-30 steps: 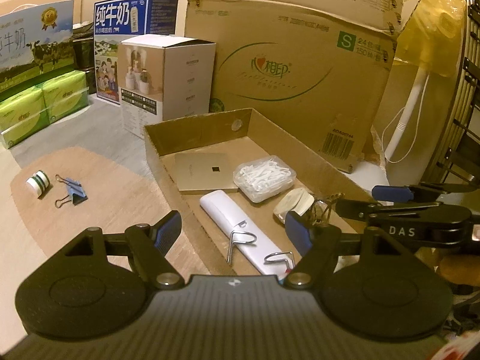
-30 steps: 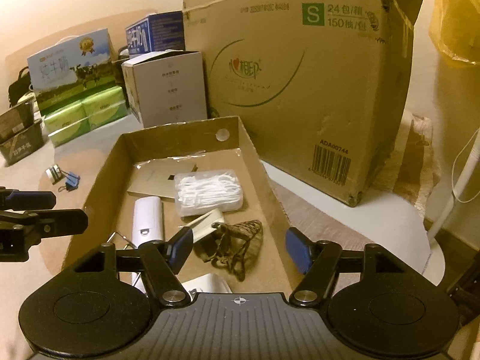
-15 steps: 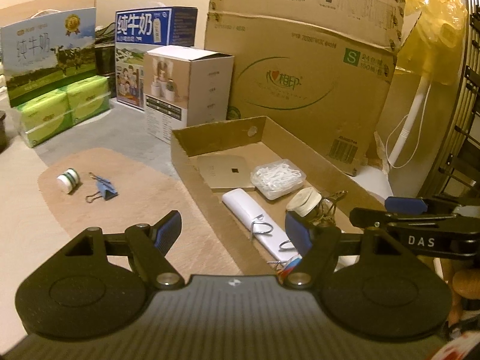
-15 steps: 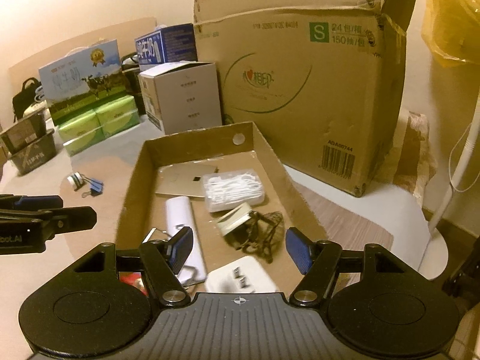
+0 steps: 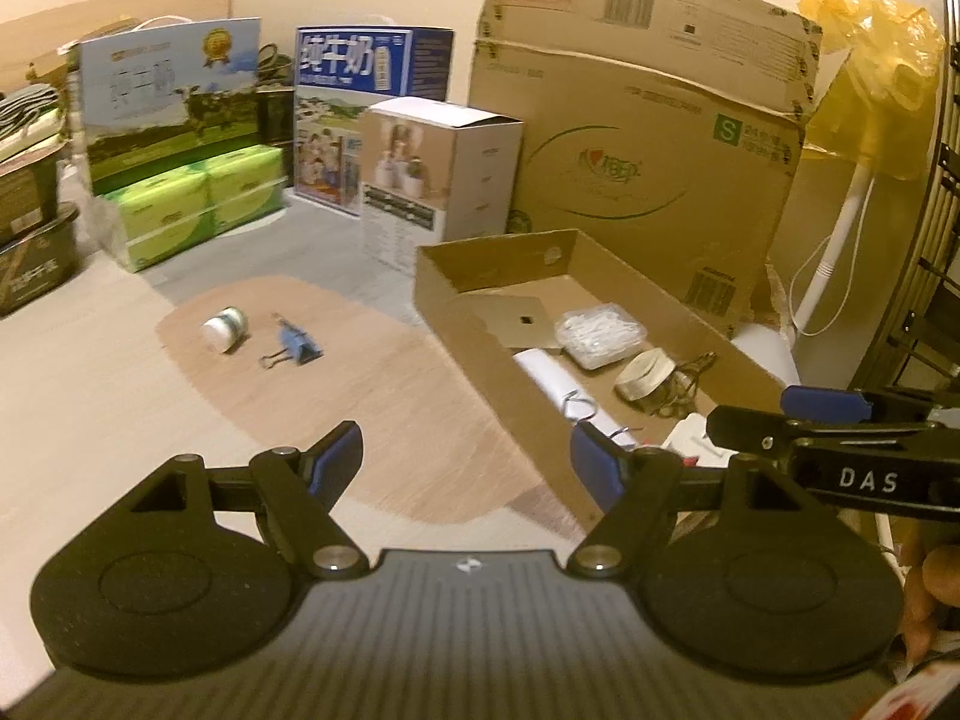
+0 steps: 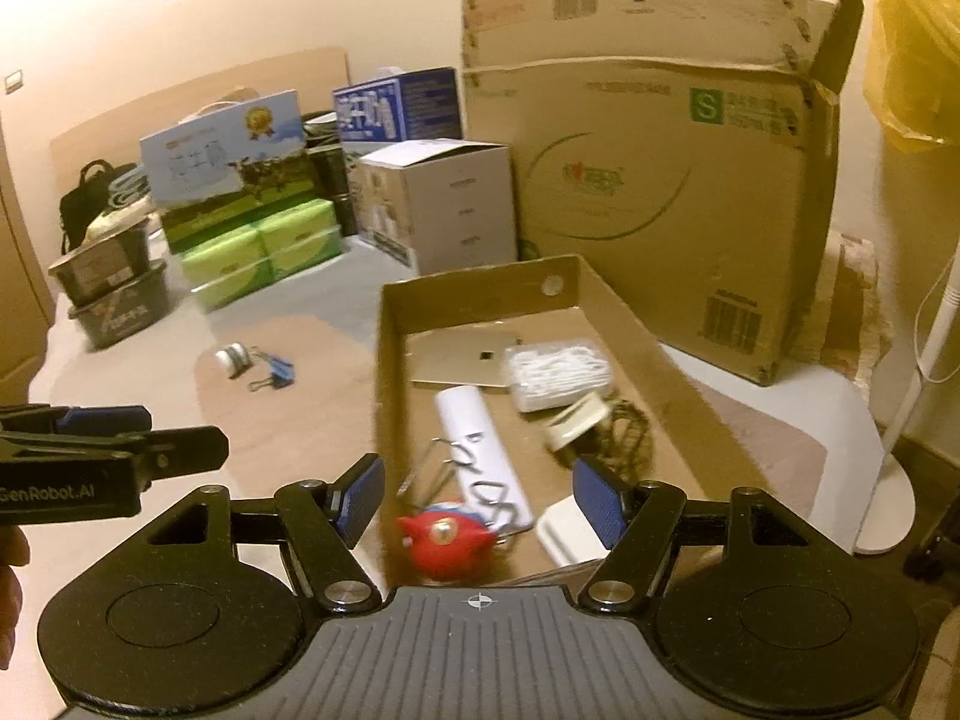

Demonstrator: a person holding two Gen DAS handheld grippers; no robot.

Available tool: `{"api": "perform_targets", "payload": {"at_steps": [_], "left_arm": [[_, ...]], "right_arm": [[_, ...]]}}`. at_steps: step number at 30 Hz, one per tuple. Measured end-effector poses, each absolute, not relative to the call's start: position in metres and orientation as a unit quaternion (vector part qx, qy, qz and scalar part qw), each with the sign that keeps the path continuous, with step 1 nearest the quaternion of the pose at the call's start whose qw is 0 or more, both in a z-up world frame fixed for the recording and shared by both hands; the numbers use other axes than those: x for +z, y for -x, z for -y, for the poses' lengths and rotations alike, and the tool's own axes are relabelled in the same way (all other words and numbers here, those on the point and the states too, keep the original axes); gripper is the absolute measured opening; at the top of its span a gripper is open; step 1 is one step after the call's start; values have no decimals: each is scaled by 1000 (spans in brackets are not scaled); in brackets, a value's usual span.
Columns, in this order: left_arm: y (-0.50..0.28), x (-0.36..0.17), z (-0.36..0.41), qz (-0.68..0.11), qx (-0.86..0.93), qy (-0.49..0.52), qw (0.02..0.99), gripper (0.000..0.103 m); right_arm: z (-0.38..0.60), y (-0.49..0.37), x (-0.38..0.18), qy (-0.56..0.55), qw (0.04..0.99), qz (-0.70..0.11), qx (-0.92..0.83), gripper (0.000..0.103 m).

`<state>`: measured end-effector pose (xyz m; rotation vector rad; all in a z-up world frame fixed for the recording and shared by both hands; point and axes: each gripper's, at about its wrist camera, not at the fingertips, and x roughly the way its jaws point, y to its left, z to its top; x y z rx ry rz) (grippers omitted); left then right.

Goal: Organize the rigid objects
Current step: 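Withdraw both tools from the tray toward the clip and tape roll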

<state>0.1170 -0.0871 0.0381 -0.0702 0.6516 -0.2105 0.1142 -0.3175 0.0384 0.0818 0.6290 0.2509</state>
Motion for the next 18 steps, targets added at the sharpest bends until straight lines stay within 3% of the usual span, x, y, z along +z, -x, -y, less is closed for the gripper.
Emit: {"api": "perform_targets", "payload": {"at_steps": [18], "left_arm": [[-74, 36, 10, -321, -49, 48, 944, 90]], "right_arm": [[249, -88, 42, -28, 933, -311, 177, 78]]}}
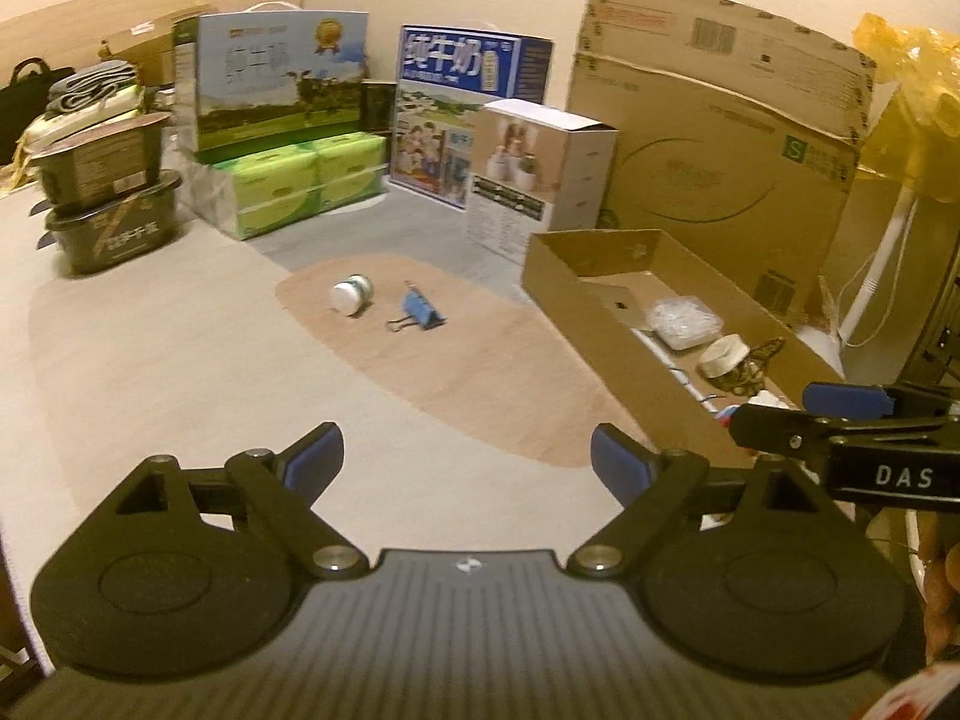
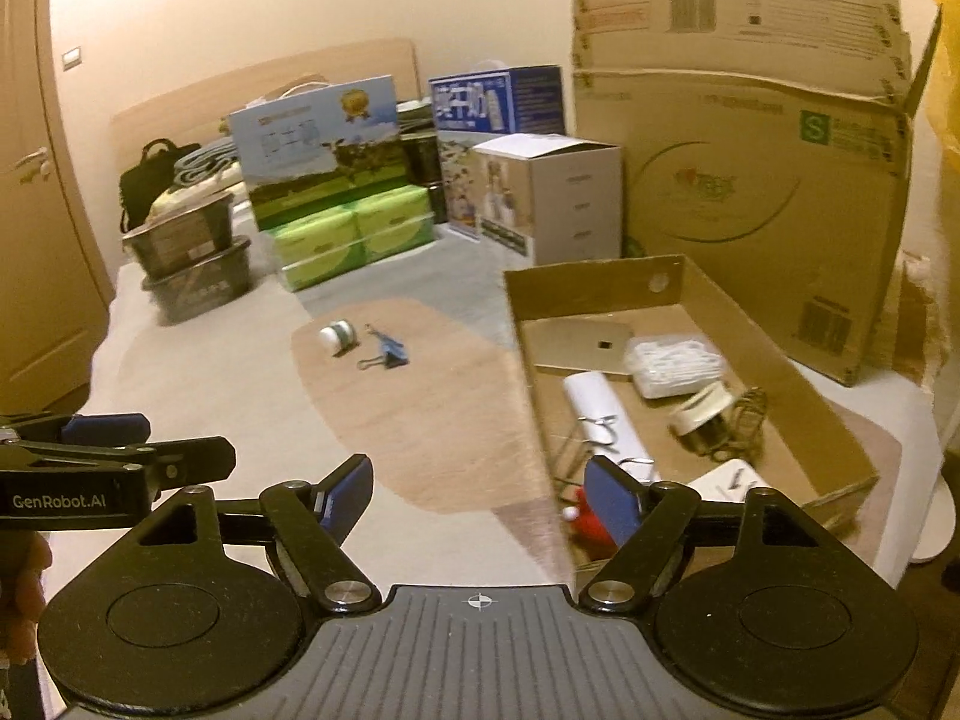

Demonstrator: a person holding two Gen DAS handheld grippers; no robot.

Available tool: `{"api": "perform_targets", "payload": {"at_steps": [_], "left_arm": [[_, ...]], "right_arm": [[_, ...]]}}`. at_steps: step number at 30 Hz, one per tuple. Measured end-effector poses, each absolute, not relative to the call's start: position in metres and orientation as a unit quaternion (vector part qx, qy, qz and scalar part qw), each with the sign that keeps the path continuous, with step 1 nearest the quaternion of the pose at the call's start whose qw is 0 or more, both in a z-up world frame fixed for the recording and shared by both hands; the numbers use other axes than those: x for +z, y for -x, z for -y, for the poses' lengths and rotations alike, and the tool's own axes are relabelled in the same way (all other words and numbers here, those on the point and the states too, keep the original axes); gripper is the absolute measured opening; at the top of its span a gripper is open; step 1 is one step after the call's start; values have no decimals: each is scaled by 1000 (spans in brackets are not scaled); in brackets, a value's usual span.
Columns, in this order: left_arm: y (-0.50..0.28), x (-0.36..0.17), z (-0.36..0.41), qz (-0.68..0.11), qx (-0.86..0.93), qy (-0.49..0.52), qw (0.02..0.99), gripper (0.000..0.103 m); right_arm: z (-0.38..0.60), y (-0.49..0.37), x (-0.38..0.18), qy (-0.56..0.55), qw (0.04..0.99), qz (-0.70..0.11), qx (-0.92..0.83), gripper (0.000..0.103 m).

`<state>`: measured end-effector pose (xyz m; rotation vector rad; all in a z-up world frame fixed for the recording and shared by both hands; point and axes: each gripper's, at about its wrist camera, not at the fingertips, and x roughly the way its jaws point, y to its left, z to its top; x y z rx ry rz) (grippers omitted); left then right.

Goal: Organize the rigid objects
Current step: 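Withdraw both tools from the tray toward the clip and tape roll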

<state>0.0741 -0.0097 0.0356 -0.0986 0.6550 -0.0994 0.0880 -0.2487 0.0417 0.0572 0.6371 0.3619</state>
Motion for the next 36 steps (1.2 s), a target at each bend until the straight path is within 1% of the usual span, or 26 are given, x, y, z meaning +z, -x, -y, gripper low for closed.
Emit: {"api": "perform_targets", "payload": {"at_steps": [6, 14, 27, 36], "left_arm": [[-76, 36, -14, -320, -31, 45, 946, 96], [-81, 36, -37, -324, -15, 46, 945, 97], [-87, 31, -51, -326, -5, 40, 945, 97], [-104, 35, -63, -303, 3, 26, 953, 97]], "right_arm": [[229, -89, 38, -24, 929, -315, 192, 79], [212, -93, 35, -18, 925, -319, 206, 80], [196, -101, 28, -16, 921, -325, 213, 80], [183, -119, 28, -15, 920, -321, 224, 80]]}}
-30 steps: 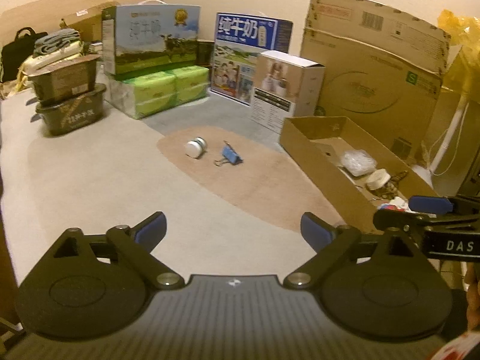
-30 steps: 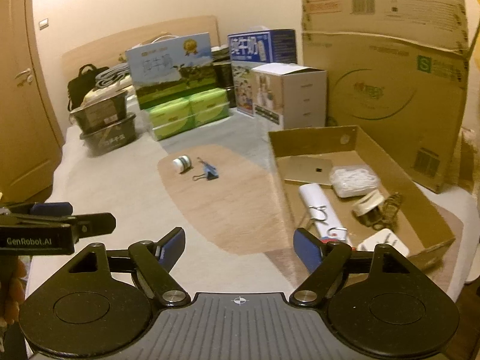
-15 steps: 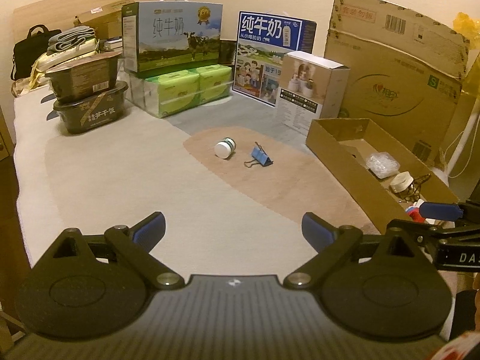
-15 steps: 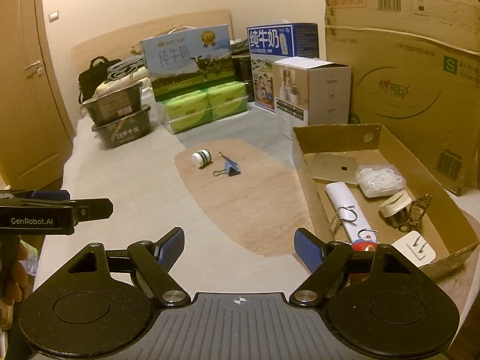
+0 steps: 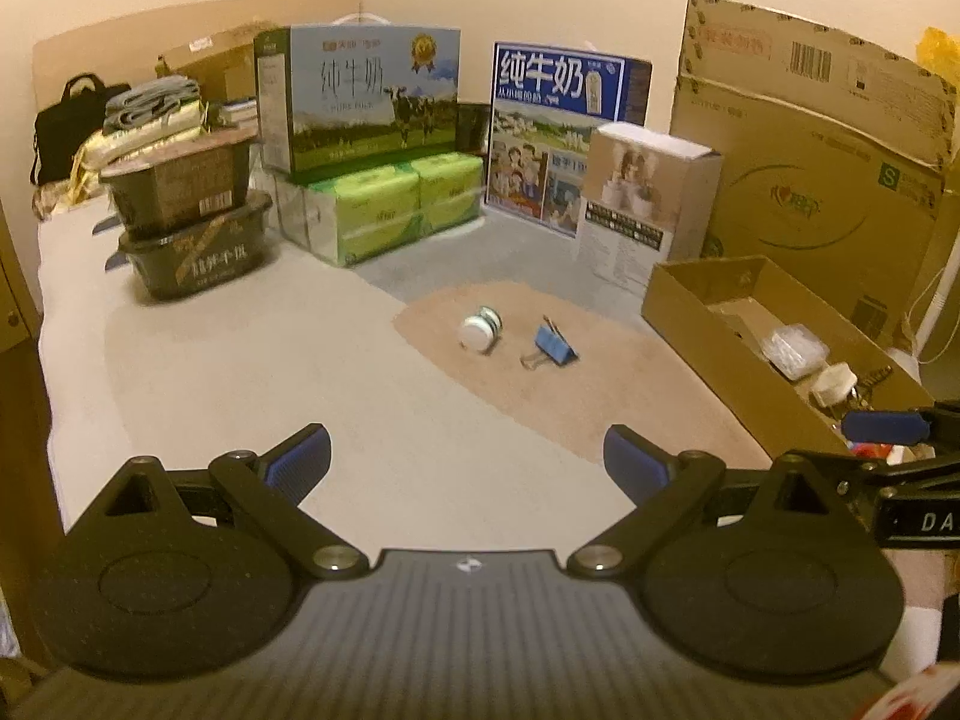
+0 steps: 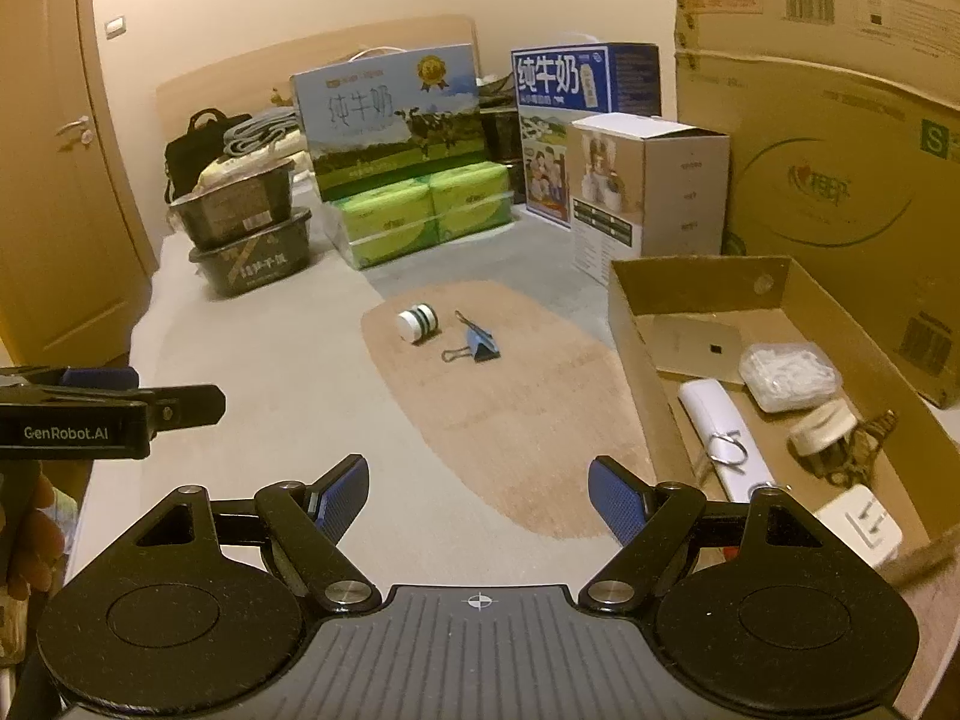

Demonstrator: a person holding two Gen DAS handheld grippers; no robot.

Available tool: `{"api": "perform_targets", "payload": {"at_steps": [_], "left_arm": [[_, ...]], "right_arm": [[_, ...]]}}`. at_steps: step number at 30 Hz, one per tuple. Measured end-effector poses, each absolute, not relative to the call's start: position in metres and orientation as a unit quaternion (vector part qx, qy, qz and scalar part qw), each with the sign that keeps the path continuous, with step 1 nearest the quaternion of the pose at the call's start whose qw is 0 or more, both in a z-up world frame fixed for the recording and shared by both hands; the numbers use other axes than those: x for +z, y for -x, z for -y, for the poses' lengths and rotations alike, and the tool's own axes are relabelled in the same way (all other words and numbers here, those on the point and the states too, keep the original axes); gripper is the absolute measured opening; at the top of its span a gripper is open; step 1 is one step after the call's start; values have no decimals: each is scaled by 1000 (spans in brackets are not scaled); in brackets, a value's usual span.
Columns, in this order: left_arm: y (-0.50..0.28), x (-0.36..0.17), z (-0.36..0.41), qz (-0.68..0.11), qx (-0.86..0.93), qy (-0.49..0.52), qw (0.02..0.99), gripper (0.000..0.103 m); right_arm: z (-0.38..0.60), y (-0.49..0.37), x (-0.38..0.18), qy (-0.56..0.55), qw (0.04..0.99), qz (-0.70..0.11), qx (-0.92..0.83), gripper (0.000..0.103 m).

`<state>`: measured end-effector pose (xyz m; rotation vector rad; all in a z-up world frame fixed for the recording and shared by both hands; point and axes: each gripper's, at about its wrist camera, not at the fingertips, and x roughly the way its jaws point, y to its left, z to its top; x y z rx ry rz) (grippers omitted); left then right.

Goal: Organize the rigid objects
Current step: 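Withdraw both tools from the tray toward the clip and tape roll, then grasp the blue binder clip with the right tool while the left tool grasps the tape roll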

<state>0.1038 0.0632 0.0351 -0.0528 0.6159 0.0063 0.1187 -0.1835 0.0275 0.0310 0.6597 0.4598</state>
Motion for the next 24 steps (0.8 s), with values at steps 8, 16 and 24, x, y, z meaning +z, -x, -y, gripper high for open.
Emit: {"api": "perform_targets", "payload": {"at_steps": [8, 16, 24], "left_arm": [[-150, 23, -76, -313, -7, -1, 950, 97], [-213, -8, -87, -320, -33, -4, 947, 89], [-273, -43, -89, -323, -67, -18, 944, 77]], "right_arm": [[163, -161, 14, -7, 918, -324, 228, 80], [148, -215, -11, -6, 918, -322, 230, 67], [129, -275, -48, -11, 917, -326, 232, 54]]}}
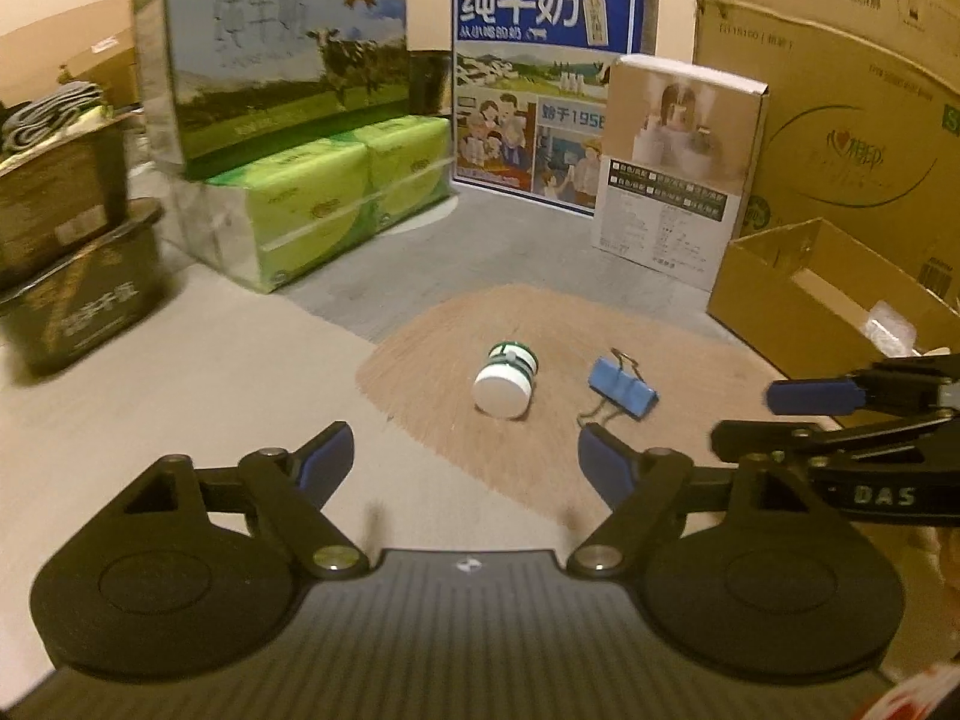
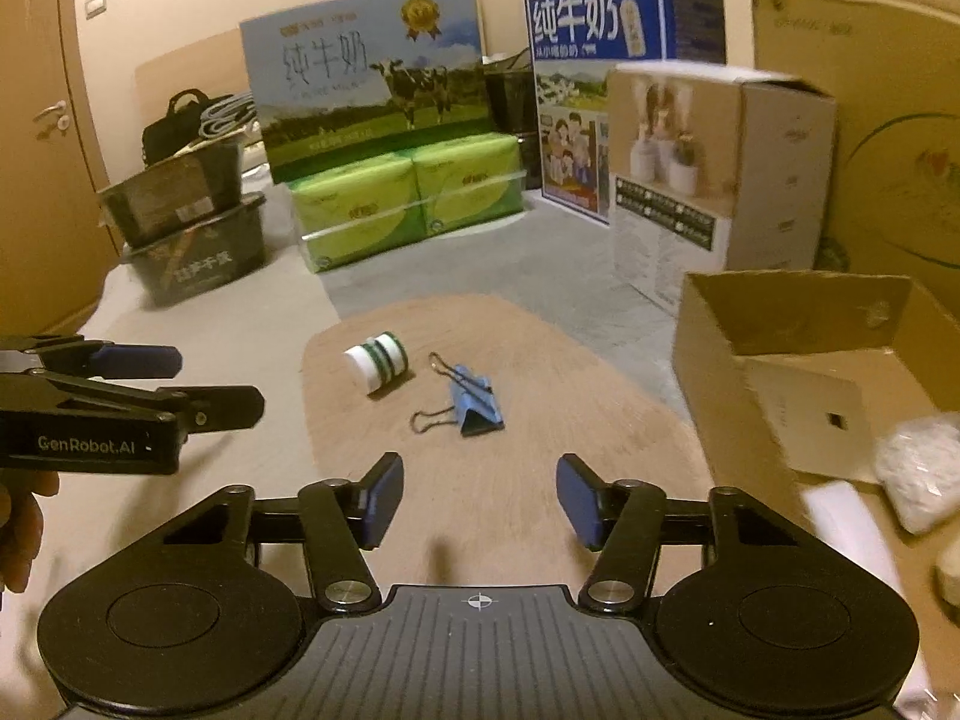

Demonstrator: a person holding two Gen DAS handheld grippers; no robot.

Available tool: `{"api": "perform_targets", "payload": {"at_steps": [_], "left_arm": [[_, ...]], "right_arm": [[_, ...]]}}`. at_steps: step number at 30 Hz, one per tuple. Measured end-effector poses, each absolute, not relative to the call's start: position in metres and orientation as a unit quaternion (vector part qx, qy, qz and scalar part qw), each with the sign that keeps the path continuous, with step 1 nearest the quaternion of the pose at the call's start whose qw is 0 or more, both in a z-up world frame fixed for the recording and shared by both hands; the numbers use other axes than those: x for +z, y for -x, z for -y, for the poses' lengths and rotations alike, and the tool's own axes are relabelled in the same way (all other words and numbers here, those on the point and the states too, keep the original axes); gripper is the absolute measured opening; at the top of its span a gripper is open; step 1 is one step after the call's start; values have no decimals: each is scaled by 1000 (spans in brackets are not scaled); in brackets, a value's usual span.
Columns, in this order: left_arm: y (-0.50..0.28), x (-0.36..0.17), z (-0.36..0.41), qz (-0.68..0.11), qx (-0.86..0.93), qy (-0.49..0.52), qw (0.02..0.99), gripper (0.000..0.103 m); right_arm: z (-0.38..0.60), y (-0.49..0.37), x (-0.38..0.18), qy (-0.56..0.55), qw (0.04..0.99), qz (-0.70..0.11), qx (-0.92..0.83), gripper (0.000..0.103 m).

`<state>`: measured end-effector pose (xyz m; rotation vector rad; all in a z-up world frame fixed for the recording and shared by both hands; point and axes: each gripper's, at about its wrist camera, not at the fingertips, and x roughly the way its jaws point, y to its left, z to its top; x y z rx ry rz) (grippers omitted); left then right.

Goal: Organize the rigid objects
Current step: 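Grasp the blue binder clip with the right tool while the left tool grasps the tape roll, then carry the binder clip and tape roll with both tools over the tray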

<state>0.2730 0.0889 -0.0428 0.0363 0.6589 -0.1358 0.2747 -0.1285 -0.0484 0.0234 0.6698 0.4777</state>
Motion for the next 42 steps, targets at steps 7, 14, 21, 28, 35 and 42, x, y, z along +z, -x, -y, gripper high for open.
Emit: {"api": "perform_targets", "payload": {"at_steps": [7, 14, 21, 28, 35, 42], "left_arm": [[-312, -62, -90, -317, -87, -25, 944, 73], [-332, -73, -82, -314, -112, -39, 942, 69], [-339, -80, -76, -320, -124, -40, 939, 54], [-342, -83, -69, -326, -122, -42, 937, 40], [-340, -82, -69, -333, -105, -28, 936, 29], [-309, -69, -65, -350, -90, -14, 933, 29]], "right_arm": [[106, -320, -70, -9, 914, -324, 245, 46], [98, -338, -81, 5, 914, -327, 240, 32], [94, -339, -83, 24, 914, -322, 247, 24], [104, -327, -78, 12, 920, -317, 232, 23], [116, -313, -78, -9, 921, -325, 215, 23], [124, -289, -72, -12, 920, -332, 210, 23]]}}
